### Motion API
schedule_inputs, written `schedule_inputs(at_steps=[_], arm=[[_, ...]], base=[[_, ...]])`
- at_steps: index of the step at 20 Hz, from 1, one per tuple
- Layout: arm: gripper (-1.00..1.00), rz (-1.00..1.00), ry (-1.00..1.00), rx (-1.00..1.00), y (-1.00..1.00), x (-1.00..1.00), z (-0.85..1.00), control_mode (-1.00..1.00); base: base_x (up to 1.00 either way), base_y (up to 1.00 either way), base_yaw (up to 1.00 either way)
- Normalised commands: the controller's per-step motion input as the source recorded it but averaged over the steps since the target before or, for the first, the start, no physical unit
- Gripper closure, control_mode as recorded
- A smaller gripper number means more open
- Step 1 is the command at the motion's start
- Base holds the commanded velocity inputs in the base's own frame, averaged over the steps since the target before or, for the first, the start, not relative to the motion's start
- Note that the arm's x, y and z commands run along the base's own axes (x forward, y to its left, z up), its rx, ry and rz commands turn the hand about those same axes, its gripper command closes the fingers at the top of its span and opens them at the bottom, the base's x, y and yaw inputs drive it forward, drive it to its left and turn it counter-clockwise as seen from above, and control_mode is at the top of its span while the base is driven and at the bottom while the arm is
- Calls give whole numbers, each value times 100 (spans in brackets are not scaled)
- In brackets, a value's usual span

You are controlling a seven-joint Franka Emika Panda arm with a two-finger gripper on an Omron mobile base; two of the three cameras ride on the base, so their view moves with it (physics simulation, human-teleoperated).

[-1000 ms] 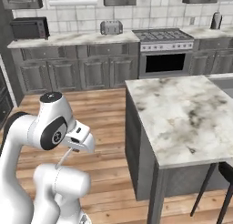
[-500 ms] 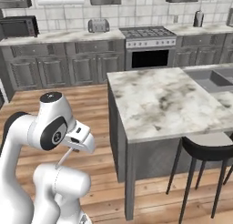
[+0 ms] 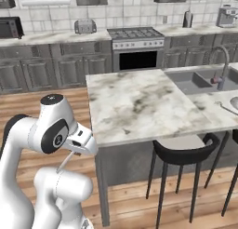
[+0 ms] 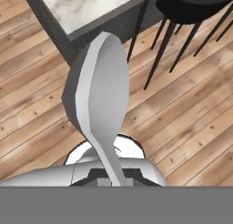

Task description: Take the fork and place it on the left side of the plate. Then take the spoon and place it on the right side of the plate. Make sure they're directly next to the plate.

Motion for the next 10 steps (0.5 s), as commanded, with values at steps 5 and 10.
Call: schedule_inputs(at_steps=[5,10], arm=[[100,0,0,0,0,0,0,100],[100,0,0,0,0,0,0,100]], base=[[3,-81,-3],[11,-85,-3]])
